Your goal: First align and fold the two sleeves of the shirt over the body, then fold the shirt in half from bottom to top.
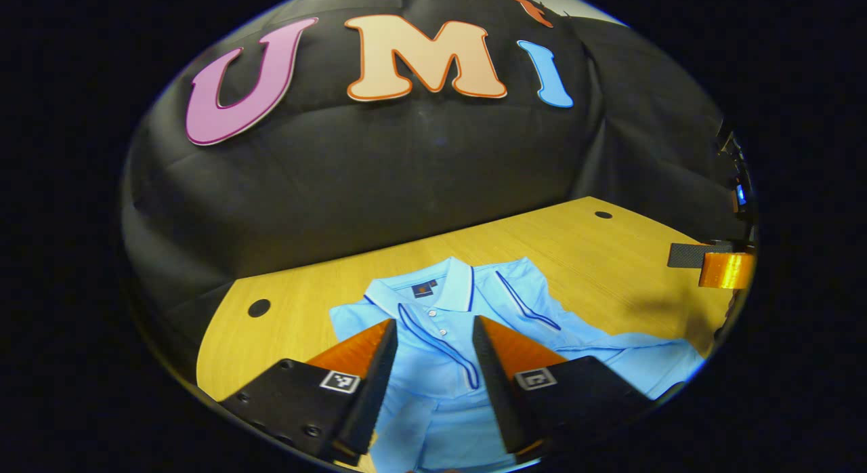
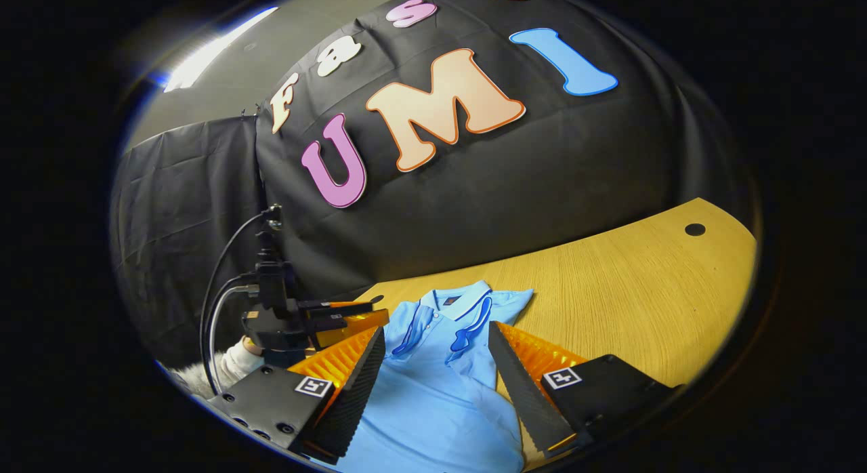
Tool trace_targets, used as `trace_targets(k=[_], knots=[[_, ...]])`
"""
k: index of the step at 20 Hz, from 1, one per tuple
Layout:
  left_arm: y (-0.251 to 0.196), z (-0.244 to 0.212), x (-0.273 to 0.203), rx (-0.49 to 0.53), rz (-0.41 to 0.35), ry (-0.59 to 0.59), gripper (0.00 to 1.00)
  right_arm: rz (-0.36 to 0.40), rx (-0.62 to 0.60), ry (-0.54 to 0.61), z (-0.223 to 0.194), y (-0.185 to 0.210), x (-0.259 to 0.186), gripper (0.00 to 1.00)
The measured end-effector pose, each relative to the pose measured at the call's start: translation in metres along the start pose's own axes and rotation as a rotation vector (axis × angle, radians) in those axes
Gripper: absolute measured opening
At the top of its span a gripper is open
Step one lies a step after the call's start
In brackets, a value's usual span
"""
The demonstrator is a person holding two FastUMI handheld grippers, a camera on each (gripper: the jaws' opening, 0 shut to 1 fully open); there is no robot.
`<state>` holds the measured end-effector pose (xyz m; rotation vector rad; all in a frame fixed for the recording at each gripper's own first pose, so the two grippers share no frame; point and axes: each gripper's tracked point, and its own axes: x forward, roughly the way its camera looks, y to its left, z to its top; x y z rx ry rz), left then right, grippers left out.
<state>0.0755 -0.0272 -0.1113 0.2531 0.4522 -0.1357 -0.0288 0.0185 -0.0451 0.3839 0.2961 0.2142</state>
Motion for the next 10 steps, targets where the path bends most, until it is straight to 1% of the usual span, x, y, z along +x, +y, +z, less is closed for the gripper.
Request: trace_targets(k=[1, 2, 4, 6, 10], knots=[[0.005, -0.001, -0.007, -0.008, 0.023, -0.013, 0.8, -0.015, -0.015, -0.003, 0.001, -0.003, -0.001, 0.97], [0.011, -0.002, -0.016, -0.012, 0.041, -0.017, 0.92, -0.023, -0.024, -0.005, 0.001, -0.004, -0.002, 0.97], [0.018, -0.002, -0.042, -0.024, 0.063, -0.032, 0.95, -0.01, -0.025, -0.003, 0.001, 0.003, -0.004, 0.97], [0.023, 0.0, -0.074, -0.051, 0.07, -0.057, 0.94, 0.001, -0.047, 0.003, -0.002, 0.008, -0.008, 0.97], [0.023, -0.017, -0.141, -0.082, 0.05, -0.069, 0.94, -0.014, -0.143, 0.057, -0.022, 0.015, -0.034, 0.97]])
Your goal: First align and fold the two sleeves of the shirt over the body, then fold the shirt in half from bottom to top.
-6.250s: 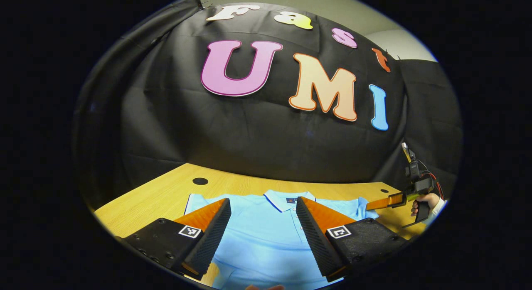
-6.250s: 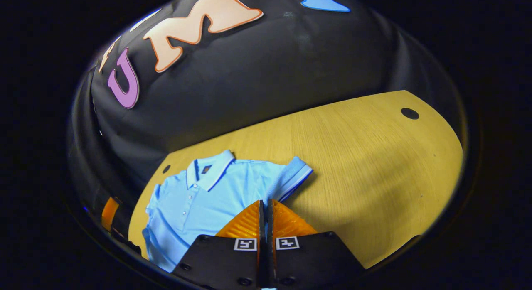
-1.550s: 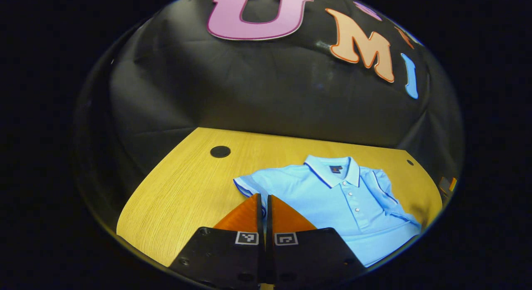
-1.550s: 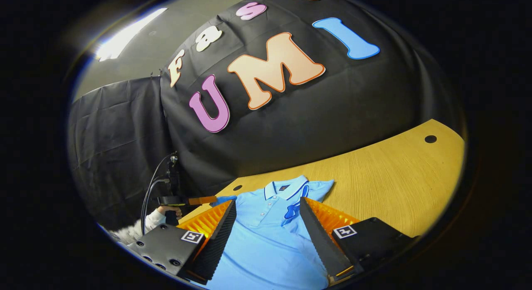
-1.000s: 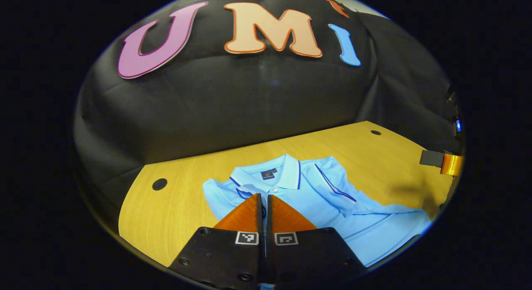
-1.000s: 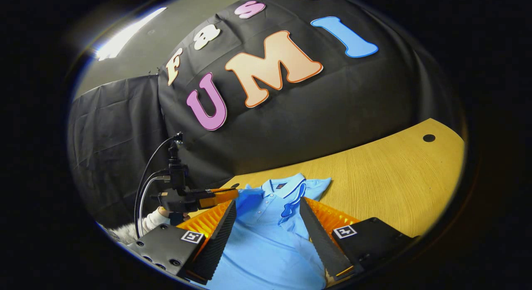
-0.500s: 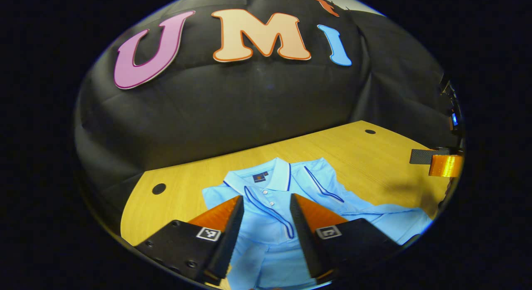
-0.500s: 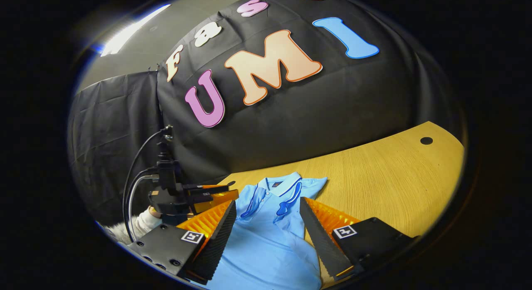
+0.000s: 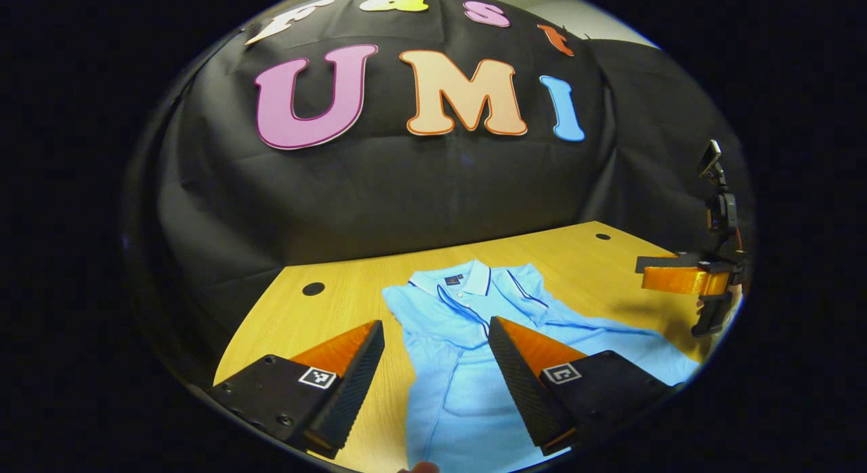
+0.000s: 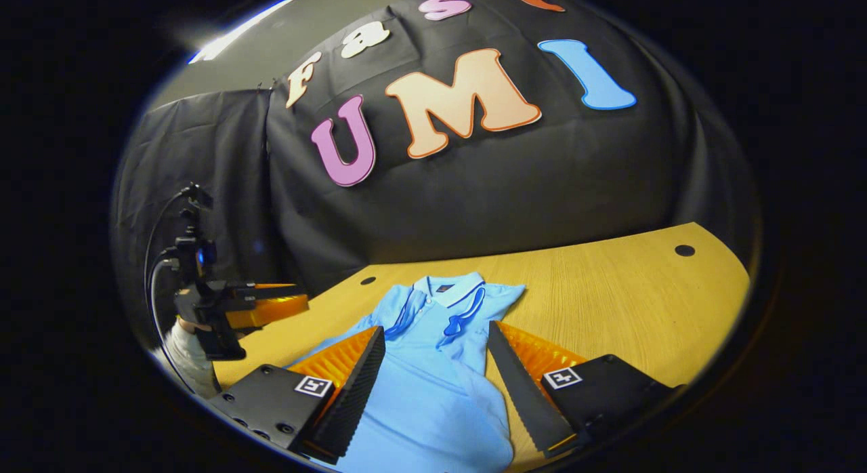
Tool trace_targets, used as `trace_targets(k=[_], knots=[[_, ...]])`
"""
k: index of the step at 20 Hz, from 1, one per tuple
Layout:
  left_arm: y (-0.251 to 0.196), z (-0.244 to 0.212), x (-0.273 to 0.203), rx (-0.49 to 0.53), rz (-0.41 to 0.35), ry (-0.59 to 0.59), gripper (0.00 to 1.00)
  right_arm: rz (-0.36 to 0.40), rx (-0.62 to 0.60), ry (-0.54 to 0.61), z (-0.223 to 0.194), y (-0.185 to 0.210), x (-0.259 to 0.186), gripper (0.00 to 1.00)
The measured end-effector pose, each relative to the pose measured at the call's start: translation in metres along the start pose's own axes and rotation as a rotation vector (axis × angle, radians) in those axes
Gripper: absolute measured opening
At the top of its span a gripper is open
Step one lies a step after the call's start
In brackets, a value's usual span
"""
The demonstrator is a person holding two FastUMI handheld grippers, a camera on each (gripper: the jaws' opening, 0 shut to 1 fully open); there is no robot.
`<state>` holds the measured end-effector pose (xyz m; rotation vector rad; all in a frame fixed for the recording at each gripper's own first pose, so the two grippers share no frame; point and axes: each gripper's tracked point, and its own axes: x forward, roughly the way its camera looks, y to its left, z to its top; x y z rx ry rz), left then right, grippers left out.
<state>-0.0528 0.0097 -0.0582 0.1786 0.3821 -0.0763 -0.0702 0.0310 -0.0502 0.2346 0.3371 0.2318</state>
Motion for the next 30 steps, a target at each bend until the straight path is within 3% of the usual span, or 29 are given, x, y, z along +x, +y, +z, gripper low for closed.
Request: trace_targets(k=[6, 7, 9, 13, 19, 30], knots=[[-0.002, -0.053, -0.09, 0.002, -0.021, 0.059, 0.94, -0.012, -0.046, 0.056, -0.041, 0.021, -0.074, 0.97], [-0.007, -0.062, -0.102, -0.007, -0.037, 0.069, 0.94, -0.027, -0.06, 0.074, -0.052, 0.021, -0.086, 0.92], [-0.015, -0.081, -0.123, -0.021, -0.063, 0.099, 0.94, -0.06, -0.079, 0.126, -0.08, 0.016, -0.109, 0.97], [-0.021, -0.114, -0.154, -0.021, -0.057, 0.148, 0.94, -0.088, -0.017, 0.208, -0.128, 0.013, -0.152, 0.97], [-0.039, -0.161, -0.185, -0.041, -0.084, 0.242, 0.94, -0.123, -0.027, 0.264, -0.154, 0.013, -0.176, 0.97], [-0.044, -0.196, -0.194, -0.034, -0.052, 0.316, 0.94, -0.145, -0.117, 0.293, -0.169, 0.022, -0.18, 0.97]])
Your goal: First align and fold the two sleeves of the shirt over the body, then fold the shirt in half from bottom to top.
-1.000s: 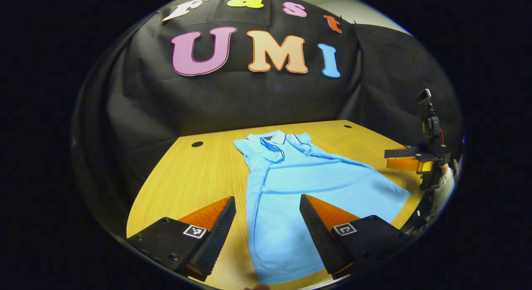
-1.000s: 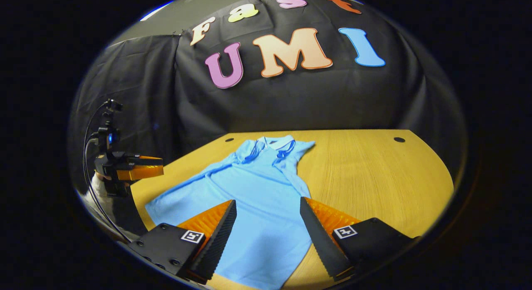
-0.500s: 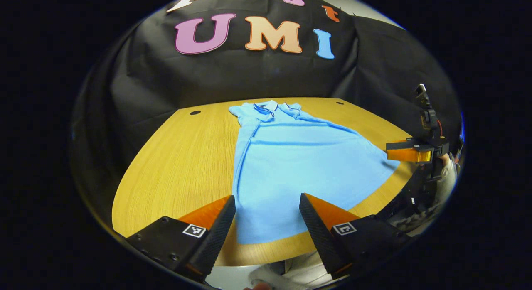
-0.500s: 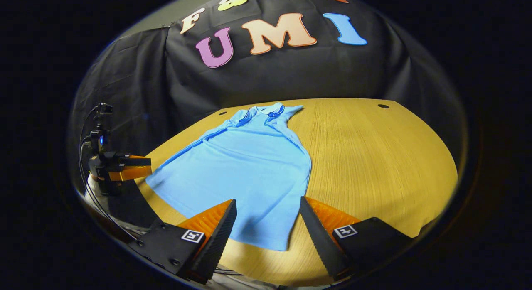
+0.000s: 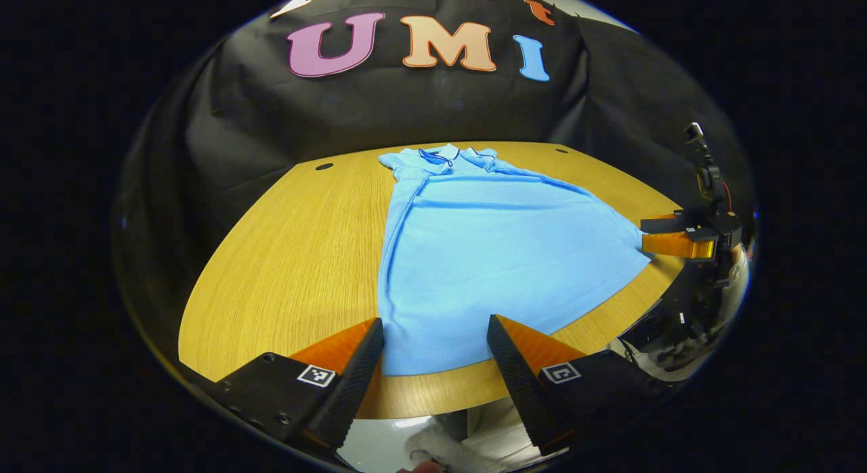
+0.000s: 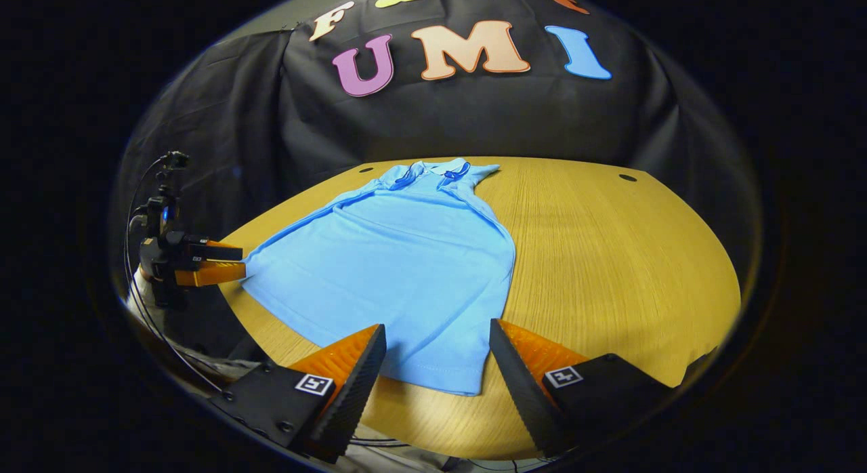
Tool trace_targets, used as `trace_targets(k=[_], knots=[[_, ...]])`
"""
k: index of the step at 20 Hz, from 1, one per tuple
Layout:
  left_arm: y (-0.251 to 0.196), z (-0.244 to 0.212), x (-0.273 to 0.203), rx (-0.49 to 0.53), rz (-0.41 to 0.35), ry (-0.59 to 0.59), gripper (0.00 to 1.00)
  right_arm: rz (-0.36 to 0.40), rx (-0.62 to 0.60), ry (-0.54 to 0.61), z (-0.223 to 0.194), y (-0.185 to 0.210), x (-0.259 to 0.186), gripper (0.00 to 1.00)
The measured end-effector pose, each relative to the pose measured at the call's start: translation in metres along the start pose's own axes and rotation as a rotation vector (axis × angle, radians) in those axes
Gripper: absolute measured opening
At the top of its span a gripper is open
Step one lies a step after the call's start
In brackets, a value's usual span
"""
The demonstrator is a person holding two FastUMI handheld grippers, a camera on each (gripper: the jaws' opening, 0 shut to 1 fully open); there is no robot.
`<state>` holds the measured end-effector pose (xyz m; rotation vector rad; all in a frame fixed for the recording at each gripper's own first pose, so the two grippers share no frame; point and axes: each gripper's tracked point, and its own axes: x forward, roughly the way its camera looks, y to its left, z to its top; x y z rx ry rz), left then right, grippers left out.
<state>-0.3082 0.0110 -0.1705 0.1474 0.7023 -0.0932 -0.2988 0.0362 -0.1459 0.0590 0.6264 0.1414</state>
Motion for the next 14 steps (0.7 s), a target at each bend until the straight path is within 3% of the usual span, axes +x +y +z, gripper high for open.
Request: trace_targets(k=[2, 3, 5, 6, 7, 8, 9, 11, 13, 14], knots=[[-0.003, 0.002, 0.002, -0.017, -0.008, -0.009, 0.96, -0.012, -0.031, 0.005, -0.001, 0.002, 0.001, 0.97], [-0.005, -0.002, -0.001, -0.024, -0.01, 0.006, 0.96, -0.018, -0.049, 0.009, -0.004, 0.004, 0.002, 0.92], [-0.008, -0.001, 0.003, -0.017, -0.016, -0.001, 0.96, -0.019, -0.067, 0.012, -0.004, 0.008, 0.003, 0.97], [-0.01, 0.001, 0.004, -0.011, -0.019, -0.006, 0.95, -0.018, -0.068, 0.014, -0.003, 0.009, 0.003, 0.87], [-0.014, 0.003, 0.007, -0.004, -0.029, -0.014, 0.94, -0.009, -0.067, 0.014, -0.003, 0.01, 0.003, 0.94], [-0.018, 0.004, 0.009, 0.001, -0.043, -0.022, 0.89, 0.005, -0.064, 0.013, -0.005, 0.014, 0.005, 0.92], [-0.021, 0.005, 0.01, 0.007, -0.058, -0.029, 0.88, 0.014, -0.067, 0.016, -0.006, 0.017, 0.004, 0.87], [-0.027, 0.005, 0.012, 0.011, -0.085, -0.029, 0.74, 0.029, -0.064, 0.02, -0.006, 0.019, 0.005, 0.74], [-0.035, 0.007, 0.013, 0.015, -0.112, -0.031, 0.57, 0.043, -0.054, 0.019, -0.007, 0.021, 0.006, 0.51], [-0.037, 0.008, 0.014, 0.012, -0.123, -0.034, 0.42, 0.052, -0.04, 0.018, -0.007, 0.022, 0.007, 0.29]])
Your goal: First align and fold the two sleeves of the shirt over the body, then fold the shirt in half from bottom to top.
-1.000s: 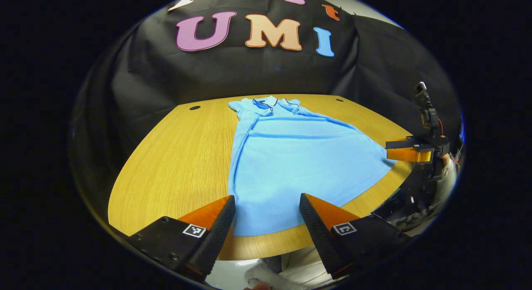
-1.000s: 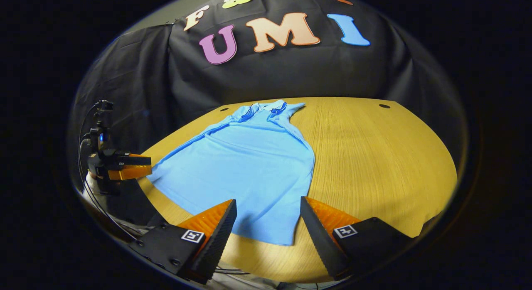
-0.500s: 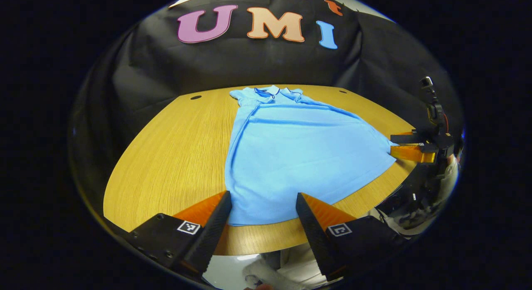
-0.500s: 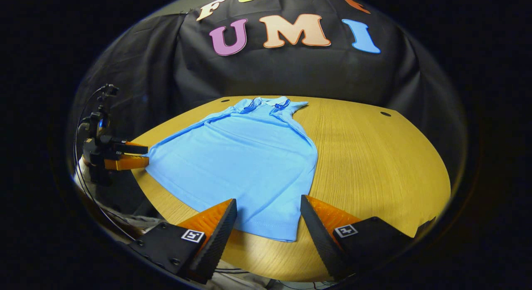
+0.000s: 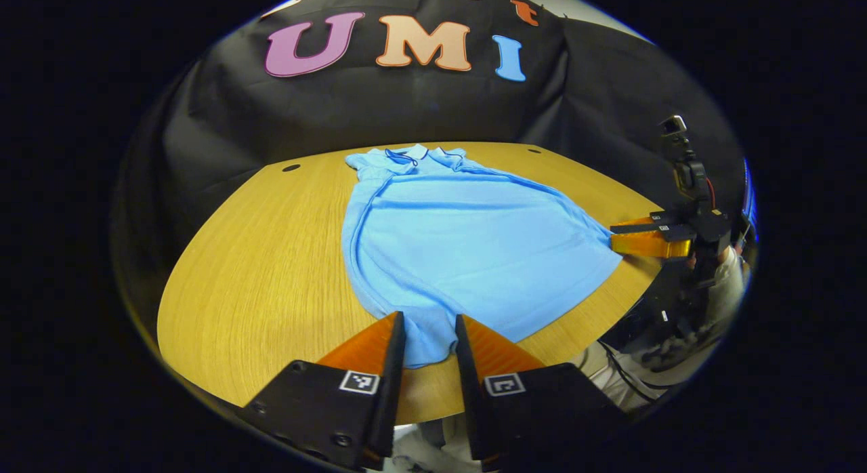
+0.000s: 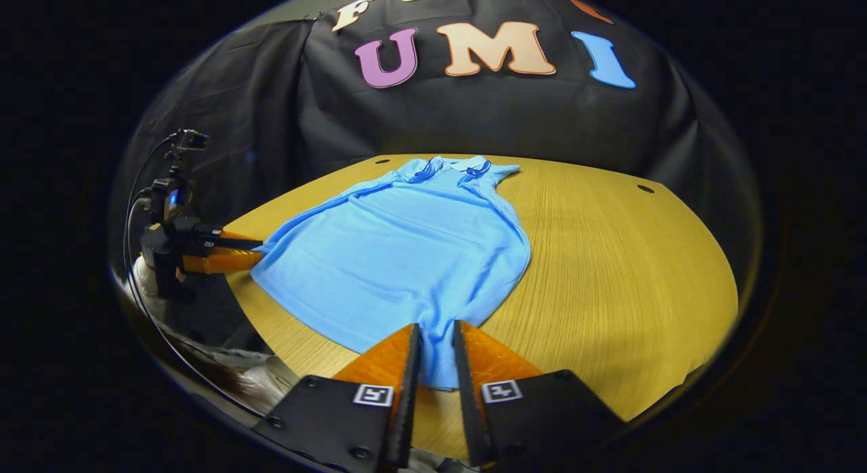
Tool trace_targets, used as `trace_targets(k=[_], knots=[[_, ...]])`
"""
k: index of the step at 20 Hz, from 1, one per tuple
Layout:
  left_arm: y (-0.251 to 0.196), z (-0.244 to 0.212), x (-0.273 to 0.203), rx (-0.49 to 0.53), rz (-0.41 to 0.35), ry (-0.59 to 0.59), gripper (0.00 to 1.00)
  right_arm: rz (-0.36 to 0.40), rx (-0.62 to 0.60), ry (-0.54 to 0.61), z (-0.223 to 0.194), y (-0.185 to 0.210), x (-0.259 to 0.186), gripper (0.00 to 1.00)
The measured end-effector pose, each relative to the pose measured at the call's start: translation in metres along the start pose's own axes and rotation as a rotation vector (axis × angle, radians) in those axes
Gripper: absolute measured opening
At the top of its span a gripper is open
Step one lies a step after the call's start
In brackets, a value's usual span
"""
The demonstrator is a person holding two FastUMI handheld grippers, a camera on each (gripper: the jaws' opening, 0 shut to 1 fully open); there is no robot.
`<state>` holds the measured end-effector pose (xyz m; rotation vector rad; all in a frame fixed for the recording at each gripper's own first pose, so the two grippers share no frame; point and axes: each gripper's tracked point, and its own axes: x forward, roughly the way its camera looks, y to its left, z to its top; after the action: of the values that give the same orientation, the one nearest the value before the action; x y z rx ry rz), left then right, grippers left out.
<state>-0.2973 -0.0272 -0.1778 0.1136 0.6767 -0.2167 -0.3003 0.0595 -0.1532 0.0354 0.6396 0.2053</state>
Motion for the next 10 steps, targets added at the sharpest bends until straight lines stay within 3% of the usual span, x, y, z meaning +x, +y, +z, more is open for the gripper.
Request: trace_targets(k=[1, 2, 3, 4, 5, 10], knots=[[-0.0027, 0.0007, 0.0015, -0.009, -0.011, -0.005, 0.34, 0.005, 0.007, -0.003, 0.0007, 0.0014, 0.0003, 0.23], [-0.0035, 0.0028, 0.0068, -0.028, -0.014, -0.016, 0.21, 0.007, 0.01, -0.008, 0.0012, 0.0018, 0.0, 0.12], [-0.0042, 0.0037, 0.0052, -0.038, -0.019, -0.019, 0.08, 0.007, 0.001, -0.018, 0.0018, 0.003, 0.0003, 0.1], [-0.0044, 0.0046, 0.0056, -0.043, -0.021, -0.026, 0.03, 0.006, -0.002, -0.025, 0.0039, 0.0041, 0.0035, 0.09], [-0.0045, 0.0044, 0.0073, -0.046, -0.021, -0.027, 0.02, 0.004, -0.009, -0.029, 0.003, 0.0032, 0.0004, 0.03], [-0.0048, 0.0105, 0.0071, -0.047, -0.023, -0.056, 0.0, -0.033, -0.055, -0.056, 0.0086, 0.0035, 0.0005, 0.03]])
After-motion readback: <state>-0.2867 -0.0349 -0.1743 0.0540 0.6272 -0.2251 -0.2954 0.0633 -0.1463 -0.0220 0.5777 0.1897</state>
